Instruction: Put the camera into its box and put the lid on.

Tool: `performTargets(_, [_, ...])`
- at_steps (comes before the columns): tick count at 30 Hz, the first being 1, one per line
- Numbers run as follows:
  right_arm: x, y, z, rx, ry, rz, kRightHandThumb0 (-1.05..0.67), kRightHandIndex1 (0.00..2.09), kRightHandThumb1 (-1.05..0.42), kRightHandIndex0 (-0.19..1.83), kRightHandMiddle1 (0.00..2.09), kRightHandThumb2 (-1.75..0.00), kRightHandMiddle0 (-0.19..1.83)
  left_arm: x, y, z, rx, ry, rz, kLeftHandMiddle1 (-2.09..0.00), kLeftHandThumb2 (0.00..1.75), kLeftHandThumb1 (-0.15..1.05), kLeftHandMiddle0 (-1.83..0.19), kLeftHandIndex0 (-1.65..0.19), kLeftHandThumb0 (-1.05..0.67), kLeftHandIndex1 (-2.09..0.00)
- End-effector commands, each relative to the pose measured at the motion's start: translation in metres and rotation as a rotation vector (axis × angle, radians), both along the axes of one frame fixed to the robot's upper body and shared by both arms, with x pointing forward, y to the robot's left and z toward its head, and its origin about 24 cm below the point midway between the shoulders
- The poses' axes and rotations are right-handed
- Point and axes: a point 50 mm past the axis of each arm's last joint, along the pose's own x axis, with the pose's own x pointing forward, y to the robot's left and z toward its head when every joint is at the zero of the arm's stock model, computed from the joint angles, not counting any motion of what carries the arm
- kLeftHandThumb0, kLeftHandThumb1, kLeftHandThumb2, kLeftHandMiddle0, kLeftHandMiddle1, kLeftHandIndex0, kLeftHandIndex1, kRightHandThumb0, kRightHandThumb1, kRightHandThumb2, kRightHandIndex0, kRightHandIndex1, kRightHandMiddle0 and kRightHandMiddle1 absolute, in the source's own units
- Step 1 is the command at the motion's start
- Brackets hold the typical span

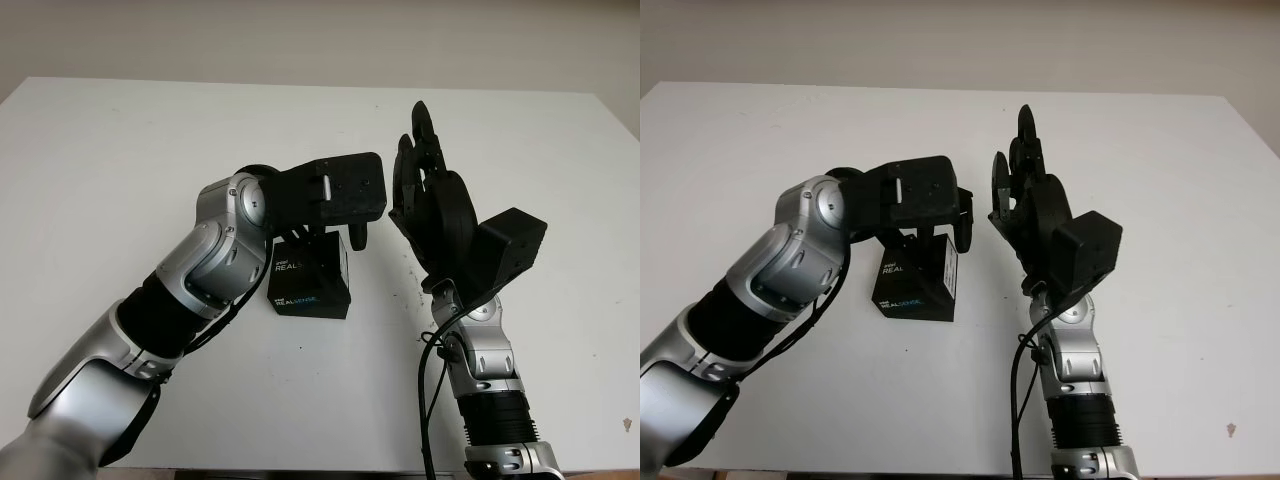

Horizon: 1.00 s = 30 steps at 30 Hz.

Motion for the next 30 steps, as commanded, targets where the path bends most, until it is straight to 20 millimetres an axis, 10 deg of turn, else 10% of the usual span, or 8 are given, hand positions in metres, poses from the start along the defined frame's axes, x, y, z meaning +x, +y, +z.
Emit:
performTargets(1, [-0.001, -0.001, -0.002, 0.003, -0.004, -0.003, -0.65, 0.06, -1.05, -0.14, 0.05, -0.69, -0.15, -0.007, -0.017, 0.0, -0.008, -0.001, -0.054, -2.09, 0.06, 1.01, 0.08, 0.03, -0.39, -2.09])
performTargets(5, [0.0, -0.003, -0.001, 0.007, 0.004, -0.005, -0.66, 0.06, -1.05, -0.14, 0.06, -0.69, -0.15, -0.011, -0.021, 0.002, -0.129, 0.015, -0.084, -1.88, 0.18, 1.04, 0.19, 0.18, -0.53, -1.45])
performTargets(10, [0.0, -0.005, 0.0, 0.007, 0.002, -0.002, -0.66, 0.05, -1.05, -0.16, 0.05, -0.68, -0.16, -0.019, -0.023, 0.019, -0.328, -0.037, -0.131, -1.39, 0.27, 1.05, 0.19, 0.19, -0.55, -1.19])
performTargets(19, [0.002, -0.004, -0.002, 0.07, 0.008, -0.017, -0.67, 0.47, -1.05, -0.16, 0.35, -0.63, -0.19, -0.022, -0.018, 0.03, -0.54, -0.064, -0.13, -1.36, 0.29, 1.05, 0.19, 0.19, -0.57, -1.26])
performTargets(30, [0.001, -0.005, -0.004, 0.019, 0.009, 0.0, -0.68, 0.11, -1.05, -0.18, 0.16, -0.67, -0.19, -0.016, 0.005, 0.035, -0.753, -0.115, -0.037, -1.18, 0.29, 1.05, 0.19, 0.19, -0.58, -1.26])
